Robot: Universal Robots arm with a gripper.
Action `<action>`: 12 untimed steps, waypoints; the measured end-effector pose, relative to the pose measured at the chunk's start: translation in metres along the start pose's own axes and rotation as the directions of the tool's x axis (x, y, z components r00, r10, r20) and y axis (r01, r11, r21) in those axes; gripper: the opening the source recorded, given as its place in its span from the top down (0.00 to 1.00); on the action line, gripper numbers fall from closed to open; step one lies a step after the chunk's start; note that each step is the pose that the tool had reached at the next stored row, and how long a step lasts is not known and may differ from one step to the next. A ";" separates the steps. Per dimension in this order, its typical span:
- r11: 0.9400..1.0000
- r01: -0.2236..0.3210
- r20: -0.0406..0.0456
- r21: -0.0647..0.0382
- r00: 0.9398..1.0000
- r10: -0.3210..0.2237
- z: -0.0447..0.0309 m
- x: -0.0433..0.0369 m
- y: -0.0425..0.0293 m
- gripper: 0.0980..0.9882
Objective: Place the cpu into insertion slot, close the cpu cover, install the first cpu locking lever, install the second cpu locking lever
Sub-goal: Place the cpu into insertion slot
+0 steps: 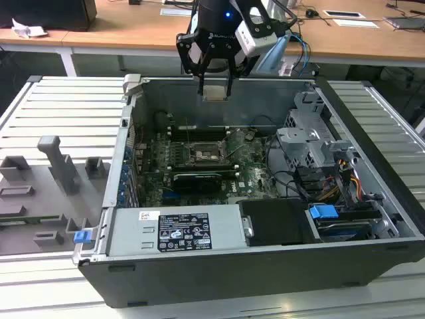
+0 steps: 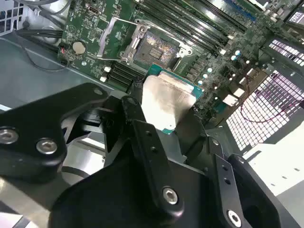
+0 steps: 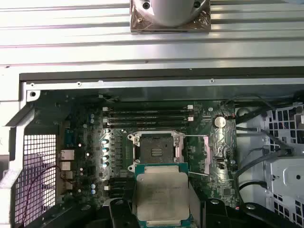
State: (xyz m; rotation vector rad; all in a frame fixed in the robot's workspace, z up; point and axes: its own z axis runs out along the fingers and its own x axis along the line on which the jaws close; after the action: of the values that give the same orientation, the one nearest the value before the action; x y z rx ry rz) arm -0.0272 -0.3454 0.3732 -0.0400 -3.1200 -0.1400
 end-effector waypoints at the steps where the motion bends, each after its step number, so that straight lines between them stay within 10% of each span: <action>1: 1.000 -0.002 0.000 0.003 1.000 0.002 -0.0001 0.0000 0.0000 0.52; 7: 0.998 -0.063 0.006 0.003 0.998 0.063 0.0016 0.0000 -0.0001 0.52; 12: 0.985 -0.174 0.016 0.003 0.985 0.174 0.0051 -0.0001 -0.0005 0.52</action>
State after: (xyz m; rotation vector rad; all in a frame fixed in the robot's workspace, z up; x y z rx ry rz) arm -0.0273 -0.3454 0.3681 -0.3147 -3.1125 -0.1304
